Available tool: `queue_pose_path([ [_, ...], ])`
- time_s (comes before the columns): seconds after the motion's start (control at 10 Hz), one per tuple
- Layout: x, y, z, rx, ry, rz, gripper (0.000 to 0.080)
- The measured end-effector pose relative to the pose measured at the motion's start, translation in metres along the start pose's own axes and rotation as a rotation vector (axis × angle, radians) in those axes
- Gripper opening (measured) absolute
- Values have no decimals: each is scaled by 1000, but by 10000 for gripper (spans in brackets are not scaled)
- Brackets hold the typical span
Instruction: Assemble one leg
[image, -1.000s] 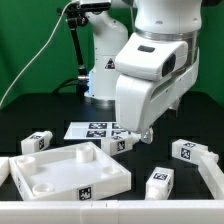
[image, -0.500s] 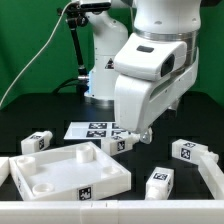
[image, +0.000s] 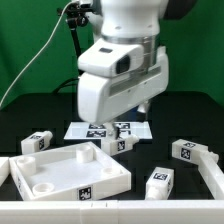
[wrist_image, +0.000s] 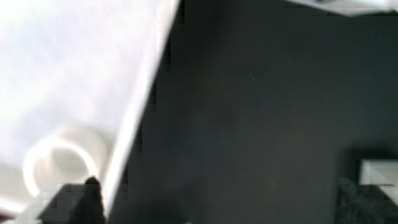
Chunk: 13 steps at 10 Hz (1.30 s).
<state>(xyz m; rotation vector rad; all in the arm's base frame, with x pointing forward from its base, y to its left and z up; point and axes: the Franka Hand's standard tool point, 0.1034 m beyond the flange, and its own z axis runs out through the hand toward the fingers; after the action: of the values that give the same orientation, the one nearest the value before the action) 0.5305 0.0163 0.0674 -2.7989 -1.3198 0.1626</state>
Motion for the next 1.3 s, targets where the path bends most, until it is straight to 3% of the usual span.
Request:
queue_pose_path([
  [0.2, -10, 5, 15, -8, 15, -5, 650],
  [0.6, -10, 6, 23, -6, 16, 3, 650],
  [0.8, -15, 8, 43, 2, 15, 12, 650],
  [1.2, -17, 3, 54, 16, 5, 9, 640],
  [1.3, -16, 2, 55, 16, 4, 4, 451],
])
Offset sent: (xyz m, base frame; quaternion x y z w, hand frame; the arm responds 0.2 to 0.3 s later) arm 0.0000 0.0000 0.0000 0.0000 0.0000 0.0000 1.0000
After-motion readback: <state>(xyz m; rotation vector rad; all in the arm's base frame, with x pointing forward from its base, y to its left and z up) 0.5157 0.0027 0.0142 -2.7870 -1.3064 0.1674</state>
